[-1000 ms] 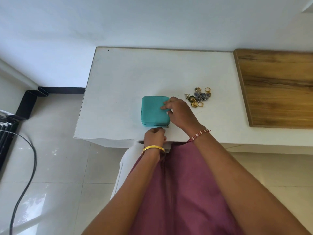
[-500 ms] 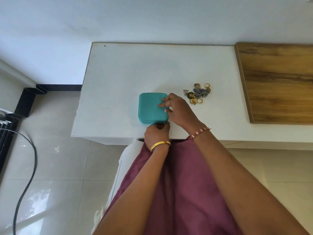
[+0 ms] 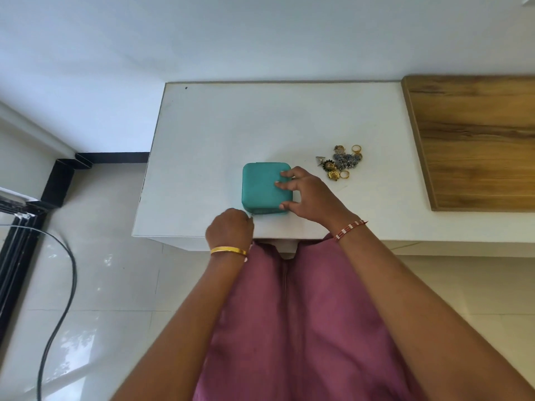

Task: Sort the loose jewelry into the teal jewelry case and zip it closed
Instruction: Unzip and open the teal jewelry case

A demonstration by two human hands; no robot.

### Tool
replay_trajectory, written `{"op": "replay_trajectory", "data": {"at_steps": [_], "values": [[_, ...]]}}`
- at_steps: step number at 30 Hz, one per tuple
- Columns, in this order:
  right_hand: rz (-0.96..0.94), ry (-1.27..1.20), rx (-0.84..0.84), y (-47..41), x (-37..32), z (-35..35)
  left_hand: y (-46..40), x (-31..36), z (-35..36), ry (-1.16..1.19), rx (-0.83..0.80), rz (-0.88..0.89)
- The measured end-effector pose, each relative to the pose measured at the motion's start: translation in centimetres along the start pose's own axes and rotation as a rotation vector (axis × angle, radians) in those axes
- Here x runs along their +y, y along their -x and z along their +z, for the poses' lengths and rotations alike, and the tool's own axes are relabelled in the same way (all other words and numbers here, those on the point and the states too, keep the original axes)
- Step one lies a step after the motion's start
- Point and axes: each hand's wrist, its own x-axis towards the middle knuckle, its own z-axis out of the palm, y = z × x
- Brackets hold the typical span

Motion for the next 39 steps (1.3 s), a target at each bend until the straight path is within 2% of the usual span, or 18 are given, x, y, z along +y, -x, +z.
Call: {"op": "replay_trajectory", "data": {"at_steps": [6, 11, 14, 20, 27, 39], "values": [[-0.019, 0.009, 0.002, 0.1, 0.1, 0.3, -2.0, -2.7, -0.5, -0.067, 0.084, 0.190], [-0.033, -0.019, 0.066, 0.3, 0.7, 0.5, -2.6, -4.1, 0.2, -0.008, 0.204, 0.298], [-0.070, 0.044, 0.057, 0.0, 0.6, 0.7, -2.8, -4.2, 0.8, 0.018, 0.218, 0.332], [-0.104, 0.131, 0.121, -0.2, 0.0, 2.2, -2.6, -4.3, 1.5, 0.111, 0.207, 0.335], [-0.138, 0.158, 0.047, 0.7, 0.4, 1.5, -1.0, -5.3, 1.7, 0.196, 0.134, 0.388], [-0.127, 0.173, 0.020, 0.9, 0.3, 1.2, -6.7, -2.8, -0.7, 0.089, 0.148, 0.295]]}}
